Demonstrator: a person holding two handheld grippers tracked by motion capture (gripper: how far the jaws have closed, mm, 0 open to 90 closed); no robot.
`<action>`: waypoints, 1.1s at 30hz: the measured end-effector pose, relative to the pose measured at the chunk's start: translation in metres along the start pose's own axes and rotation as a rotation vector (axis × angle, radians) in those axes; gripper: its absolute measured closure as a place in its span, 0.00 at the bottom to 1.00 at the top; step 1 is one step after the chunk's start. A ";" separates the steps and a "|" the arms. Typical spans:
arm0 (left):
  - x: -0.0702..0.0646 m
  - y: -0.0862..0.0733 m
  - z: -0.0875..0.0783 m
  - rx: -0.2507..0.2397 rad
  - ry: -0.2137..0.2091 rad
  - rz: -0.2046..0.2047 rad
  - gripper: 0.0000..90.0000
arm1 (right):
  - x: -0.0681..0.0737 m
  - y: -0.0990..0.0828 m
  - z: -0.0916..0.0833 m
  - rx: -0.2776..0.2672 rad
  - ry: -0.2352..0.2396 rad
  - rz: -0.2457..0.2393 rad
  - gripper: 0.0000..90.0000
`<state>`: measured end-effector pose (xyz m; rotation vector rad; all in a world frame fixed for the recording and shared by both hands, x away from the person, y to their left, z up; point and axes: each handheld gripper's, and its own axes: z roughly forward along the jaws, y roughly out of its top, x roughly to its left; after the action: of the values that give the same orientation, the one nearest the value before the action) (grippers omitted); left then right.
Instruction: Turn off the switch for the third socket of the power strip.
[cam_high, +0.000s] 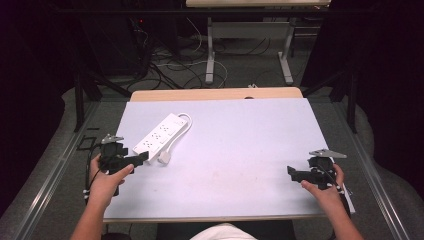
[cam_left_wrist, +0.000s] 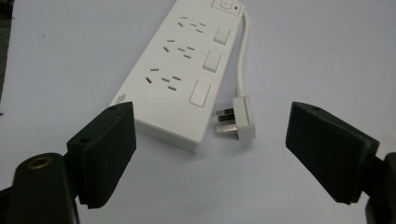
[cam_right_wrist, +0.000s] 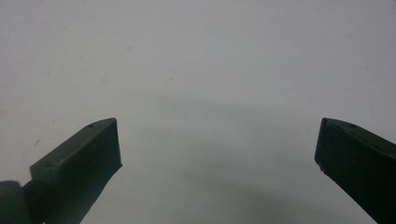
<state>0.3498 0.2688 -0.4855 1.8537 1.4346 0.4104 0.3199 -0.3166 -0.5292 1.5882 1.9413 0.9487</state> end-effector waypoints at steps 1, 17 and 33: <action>0.000 -0.001 0.001 -0.008 0.004 -0.003 0.17 | 0.000 0.000 0.000 0.000 0.000 0.000 0.00; 0.001 -0.016 0.005 0.006 0.018 0.032 0.01 | 0.000 0.000 0.001 0.002 0.002 -0.001 0.00; 0.011 -0.033 0.009 0.000 0.031 0.016 0.00 | 0.001 -0.001 0.002 0.007 0.006 -0.004 0.00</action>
<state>0.3364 0.2785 -0.5171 1.8673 1.4410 0.4483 0.3211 -0.3154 -0.5311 1.5860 1.9533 0.9473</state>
